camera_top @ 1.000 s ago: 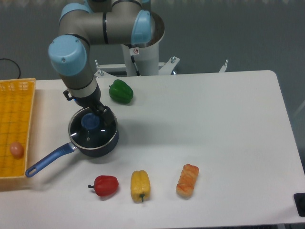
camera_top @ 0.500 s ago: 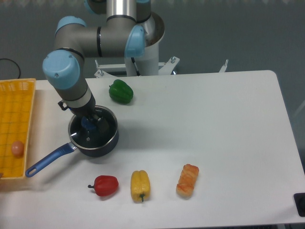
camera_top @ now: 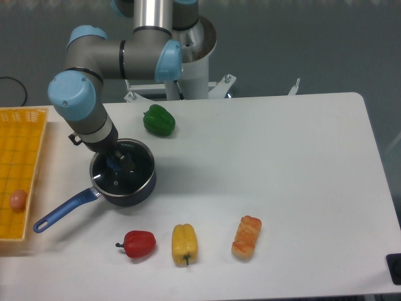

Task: Open the lid
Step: 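Lower the open gripper onto the blue lid knob, then close the gripper on the blue lid knob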

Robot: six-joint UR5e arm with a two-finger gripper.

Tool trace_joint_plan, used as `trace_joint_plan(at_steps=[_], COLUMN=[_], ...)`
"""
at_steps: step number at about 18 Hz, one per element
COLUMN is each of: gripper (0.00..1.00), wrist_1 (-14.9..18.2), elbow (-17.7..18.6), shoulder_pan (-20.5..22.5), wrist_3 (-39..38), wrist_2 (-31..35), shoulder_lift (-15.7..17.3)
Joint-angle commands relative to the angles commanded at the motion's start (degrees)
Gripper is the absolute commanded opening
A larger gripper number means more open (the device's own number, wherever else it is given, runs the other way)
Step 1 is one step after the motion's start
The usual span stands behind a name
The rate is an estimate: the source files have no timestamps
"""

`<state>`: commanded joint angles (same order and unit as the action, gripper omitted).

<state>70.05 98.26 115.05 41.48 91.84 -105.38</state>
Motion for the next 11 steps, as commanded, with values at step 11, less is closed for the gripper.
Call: trace_joint_plan(at_steps=[11], gripper=[1.0], wrist_1=[-0.44], elbow=[1.41], shoulder_pan=[-0.44], wrist_3=[1.76], wrist_2=[1.14], shoulder_lift=[-0.17])
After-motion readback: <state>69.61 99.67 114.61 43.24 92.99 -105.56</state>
